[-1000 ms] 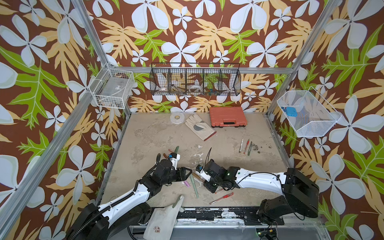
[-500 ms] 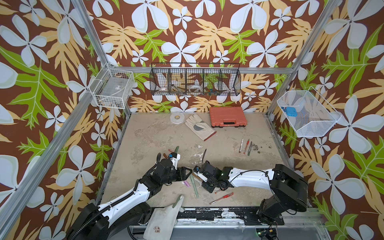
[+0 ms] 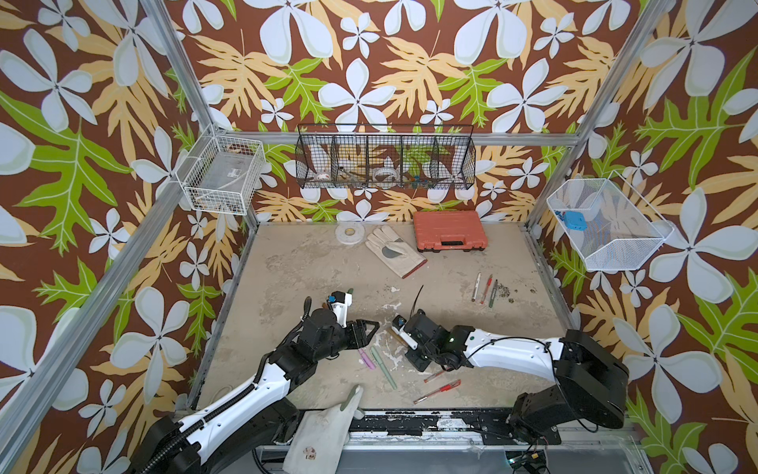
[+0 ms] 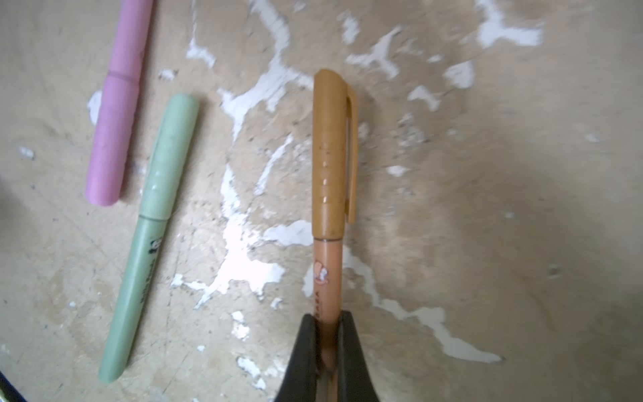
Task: Remove pen caps from pens
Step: Pick up the pen from the bottom-center of the table, then open the pen cap on the pen.
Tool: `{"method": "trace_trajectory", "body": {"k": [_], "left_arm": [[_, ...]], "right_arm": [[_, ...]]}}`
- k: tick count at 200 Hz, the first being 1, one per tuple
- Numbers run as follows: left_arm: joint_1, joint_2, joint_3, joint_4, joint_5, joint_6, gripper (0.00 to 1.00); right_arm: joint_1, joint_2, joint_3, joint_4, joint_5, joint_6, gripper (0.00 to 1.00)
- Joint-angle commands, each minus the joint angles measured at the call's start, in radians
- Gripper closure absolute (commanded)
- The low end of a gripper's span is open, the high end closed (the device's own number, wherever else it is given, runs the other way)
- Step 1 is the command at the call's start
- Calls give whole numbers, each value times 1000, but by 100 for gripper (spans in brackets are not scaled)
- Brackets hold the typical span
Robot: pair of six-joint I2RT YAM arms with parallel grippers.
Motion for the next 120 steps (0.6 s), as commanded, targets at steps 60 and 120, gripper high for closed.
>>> {"method": "trace_trajectory", "body": {"k": [60,120], "left_arm": [[16,11,139,198,-30,-39,34],[18,39,42,513,-41,75,33]], "right_arm": [[-280,-215,76,163,-240,9,100],[-293,-328,-79,461,-425,-43,98]]}}
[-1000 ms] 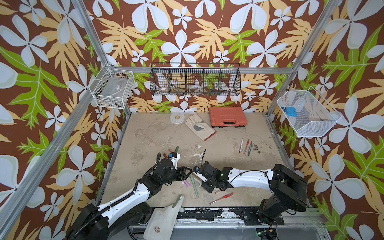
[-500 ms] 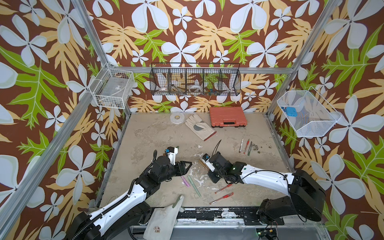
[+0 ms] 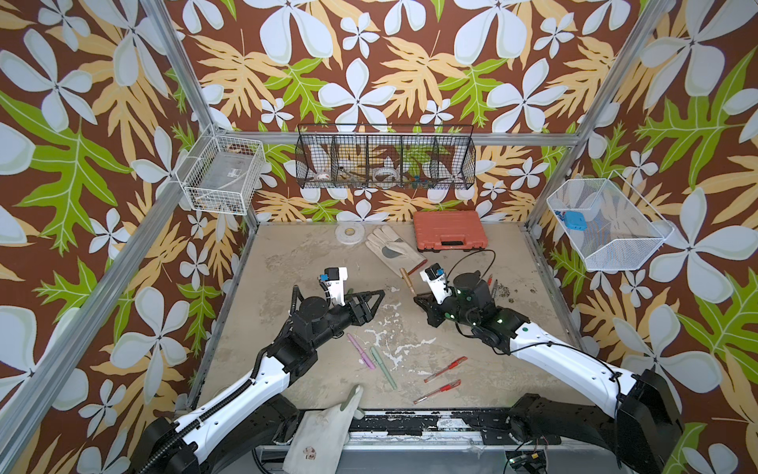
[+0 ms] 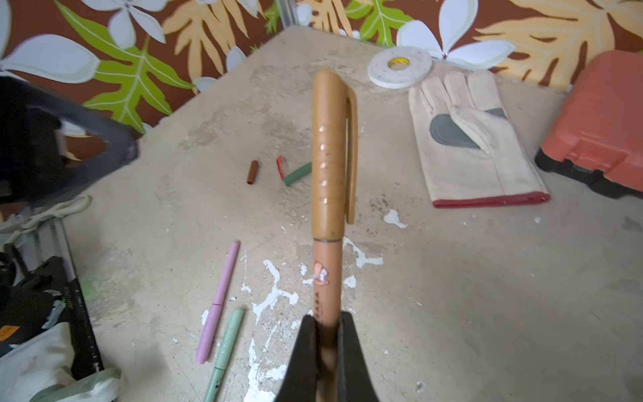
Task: Remove pen caps from pens
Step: Open the pen cap on the pen.
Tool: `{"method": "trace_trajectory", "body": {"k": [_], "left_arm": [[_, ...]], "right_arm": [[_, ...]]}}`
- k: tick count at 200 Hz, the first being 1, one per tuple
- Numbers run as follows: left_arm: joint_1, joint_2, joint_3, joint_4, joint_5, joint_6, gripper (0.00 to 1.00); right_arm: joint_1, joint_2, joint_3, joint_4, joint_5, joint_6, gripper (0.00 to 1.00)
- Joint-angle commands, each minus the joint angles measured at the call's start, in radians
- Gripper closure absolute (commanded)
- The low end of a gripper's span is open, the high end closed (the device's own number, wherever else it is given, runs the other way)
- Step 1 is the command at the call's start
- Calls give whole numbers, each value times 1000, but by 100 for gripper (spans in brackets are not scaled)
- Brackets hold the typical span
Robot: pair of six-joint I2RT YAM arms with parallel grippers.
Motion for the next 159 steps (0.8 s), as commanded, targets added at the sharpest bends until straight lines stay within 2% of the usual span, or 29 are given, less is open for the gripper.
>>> {"method": "trace_trajectory", "body": {"k": [1,45,85,159], "left_arm": [[2,7,-50,215,11,90,33],[2,28,-161,457,95,126,34],[2,72,-161,495,200,111,35],[2,90,-191,540,252,114,45]], "right_arm": [[-1,-35,-67,183,-124,-25,98],[-2,-69,-170,292,-248,-39,97],[2,-55,-185,330,-319,-42,97],[72,-34,-185,345,-352,-83,97]]}}
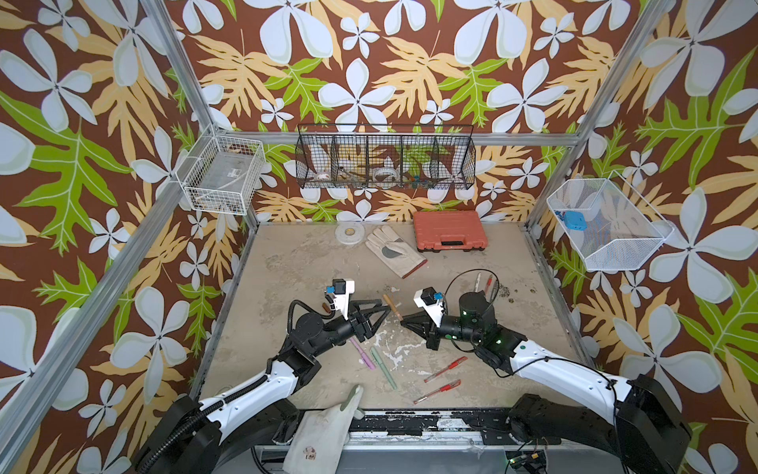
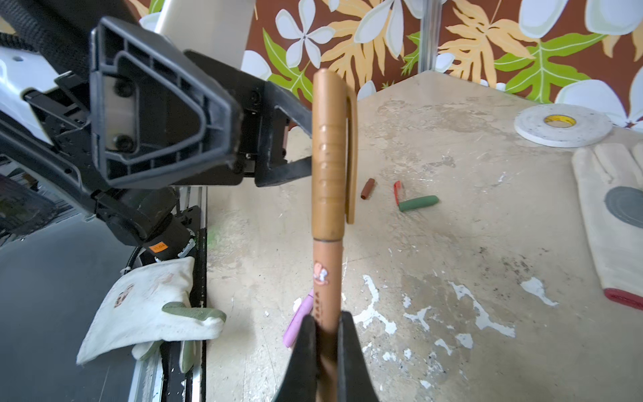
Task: Remove pen caps from pens
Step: Open the pen cap on the pen.
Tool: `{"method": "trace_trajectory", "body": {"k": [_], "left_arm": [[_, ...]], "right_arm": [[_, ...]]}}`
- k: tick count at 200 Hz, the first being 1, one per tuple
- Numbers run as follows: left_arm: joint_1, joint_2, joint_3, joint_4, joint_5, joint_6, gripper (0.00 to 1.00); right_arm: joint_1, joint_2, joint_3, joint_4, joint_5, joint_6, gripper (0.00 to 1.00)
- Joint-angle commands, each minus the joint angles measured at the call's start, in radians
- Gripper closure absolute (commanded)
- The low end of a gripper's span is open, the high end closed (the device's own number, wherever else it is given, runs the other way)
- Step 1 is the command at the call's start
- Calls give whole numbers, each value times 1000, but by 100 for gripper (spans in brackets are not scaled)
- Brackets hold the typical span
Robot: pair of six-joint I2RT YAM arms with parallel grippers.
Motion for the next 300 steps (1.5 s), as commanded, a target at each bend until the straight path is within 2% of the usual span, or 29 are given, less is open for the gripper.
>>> {"method": "trace_trajectory", "body": {"k": [1,46,102,163,174,188,198,223,246,275,300], "left_arm": [[2,5,-7,81,41,2,45],[2,13,-12,86,34,0,52],[2,3,-22,113,44,-7,66],[2,38,-19,145,79,-19,85],[2,37,-19,149,84,-21,89],[2,32,-22,154,88,-17,93],[2,28,-26,159,88,-12,95],[2,32,-37,189,116,10,95],[0,72,-29,244,208,21,95],[0,111,-32,308,246,3,96],[-2,114,-36,314,249,0,96]], "right_arm": [[12,5,4,29,-25,-23,97],[26,5,0,40,-46,-30,97],[38,15,1,38,-62,-36,97],[38,17,9,28,-60,-41,97],[38,15,9,28,-58,-41,95],[38,18,10,22,-58,-41,86],[37,22,11,19,-64,-42,78],[37,40,21,20,-133,-43,65],[37,68,32,25,-179,-34,65],[38,76,33,42,-213,-22,67],[37,71,19,67,-215,-9,74]]}}
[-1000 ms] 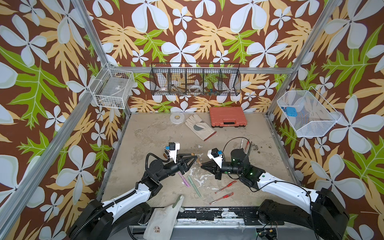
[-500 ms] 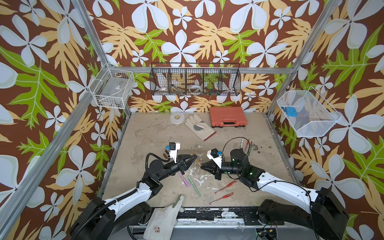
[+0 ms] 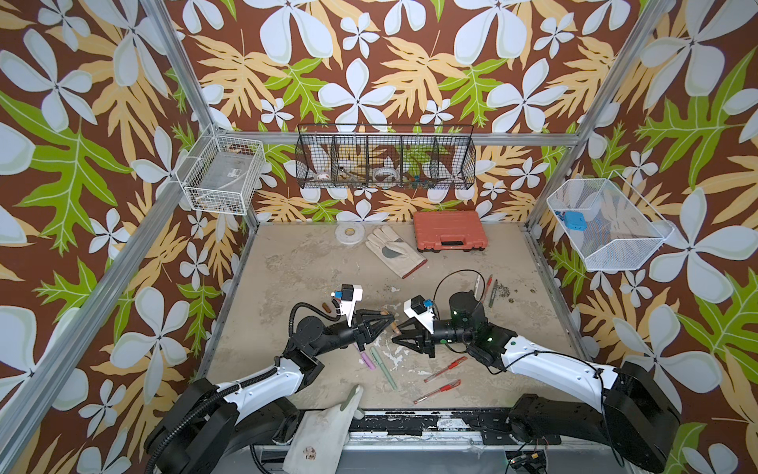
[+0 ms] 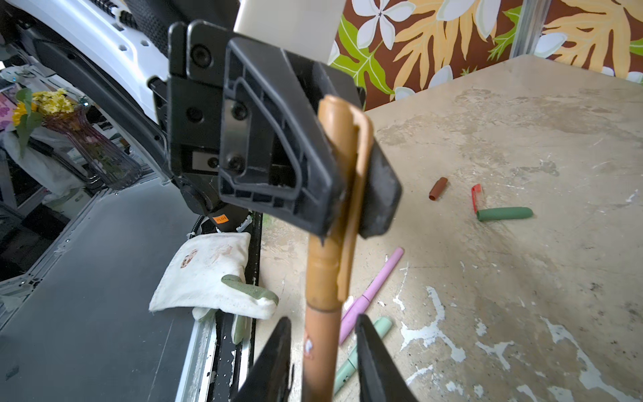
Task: Remove pen caps from pens
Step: Open the pen cap on the pen.
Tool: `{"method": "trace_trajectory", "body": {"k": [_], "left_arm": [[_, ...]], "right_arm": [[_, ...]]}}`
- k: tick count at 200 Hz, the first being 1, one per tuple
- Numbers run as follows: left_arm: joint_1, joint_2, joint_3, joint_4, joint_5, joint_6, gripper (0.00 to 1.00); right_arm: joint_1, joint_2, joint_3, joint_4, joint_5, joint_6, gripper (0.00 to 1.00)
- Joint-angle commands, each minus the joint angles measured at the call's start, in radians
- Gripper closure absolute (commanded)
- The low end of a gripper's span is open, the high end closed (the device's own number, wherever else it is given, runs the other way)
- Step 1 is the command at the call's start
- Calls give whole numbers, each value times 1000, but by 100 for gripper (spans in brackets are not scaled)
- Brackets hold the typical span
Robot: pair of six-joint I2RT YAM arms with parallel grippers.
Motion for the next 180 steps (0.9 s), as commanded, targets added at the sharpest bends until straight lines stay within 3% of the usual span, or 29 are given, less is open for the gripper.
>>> {"method": "trace_trajectory", "body": {"k": [1,49,67,93,107,160,180], "left_arm": [[-2,4,-1,79,38,-6,96],[-2,13,3,84,51,-9,97],[-2,18,4,90,57,-18,99],[-2,19,5,90,37,-34,100],[-2,16,5,62,8,-36,100],[-1,-1,11,-24,-78,-43,100],[-2,-18,11,-51,-102,-36,100]], "right_arm": [[-1,-4,-8,54,-29,20,74],[0,-2,-3,53,-40,21,86],[-1,-7,-5,52,-29,18,100],[4,-10,-1,21,55,8,100],[37,-16,5,-15,177,-20,100],[313,47,62,-98,935,-128,100],[391,98,85,-98,1121,-146,100]]}}
